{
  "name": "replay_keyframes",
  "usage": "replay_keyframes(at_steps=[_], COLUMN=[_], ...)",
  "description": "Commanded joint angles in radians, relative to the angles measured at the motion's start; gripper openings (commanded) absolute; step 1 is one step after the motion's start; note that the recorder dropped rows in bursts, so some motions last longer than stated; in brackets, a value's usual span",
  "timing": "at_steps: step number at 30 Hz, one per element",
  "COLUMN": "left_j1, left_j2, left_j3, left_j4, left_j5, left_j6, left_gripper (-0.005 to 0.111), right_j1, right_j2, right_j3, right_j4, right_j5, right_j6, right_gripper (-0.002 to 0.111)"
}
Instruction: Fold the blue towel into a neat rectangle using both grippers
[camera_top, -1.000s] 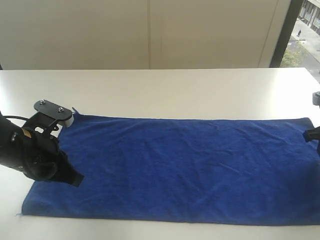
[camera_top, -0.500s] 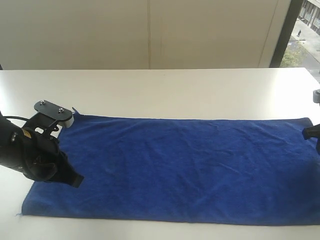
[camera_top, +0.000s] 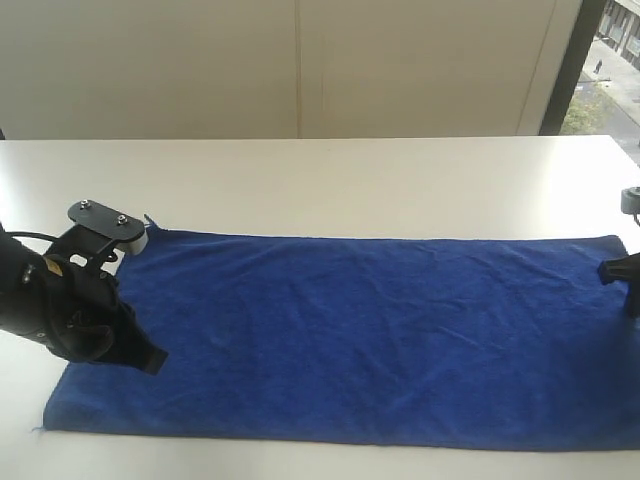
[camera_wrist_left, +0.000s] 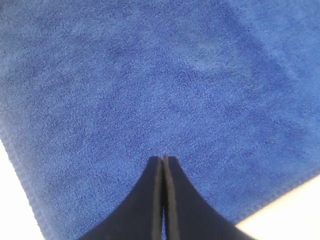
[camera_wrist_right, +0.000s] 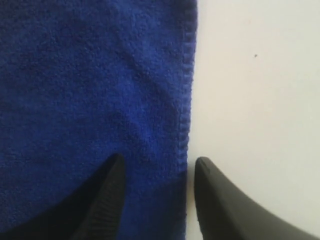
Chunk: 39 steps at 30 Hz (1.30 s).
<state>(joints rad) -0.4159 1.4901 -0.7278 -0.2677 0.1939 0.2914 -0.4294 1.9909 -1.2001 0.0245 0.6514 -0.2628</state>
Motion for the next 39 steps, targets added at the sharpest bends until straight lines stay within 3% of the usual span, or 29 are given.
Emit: replay_keyframes(at_steps=[1,17,22,30,39], left_j1=[-0.005,-0.005,-0.005,-0.005,-0.005], left_j2=[-0.011,-0.011,-0.011,-0.012,-0.084], left_j3=[0.01,0.01,0.01,0.01,0.01], left_j4=[-0.015,-0.015,-0.015,-0.015,0.009], left_j5=[0.007,0.007,-0.011,-0.015,-0.013], left_j6=[0.0,0.0,0.0,0.0,0.0], left_gripper=[0.0,0.0,0.0,0.0,0.0], right_j1=[-0.001,-0.001,0.036,0.246,0.582], right_j2=[0.01,-0.06,-0.135,-0.169,-0.151], right_j3=[0.004,0.044,0.044,0.019,-0.146], right_j4=[0.006,0.041,0.083,0.106,0.203], right_j5=[0.024,-0.026,-0.029,-0.015,-0.009], right_j6=[0.004,0.005,-0.003,0.001,0.015], right_gripper=[0.043,0.0,0.0,0.0,0.0])
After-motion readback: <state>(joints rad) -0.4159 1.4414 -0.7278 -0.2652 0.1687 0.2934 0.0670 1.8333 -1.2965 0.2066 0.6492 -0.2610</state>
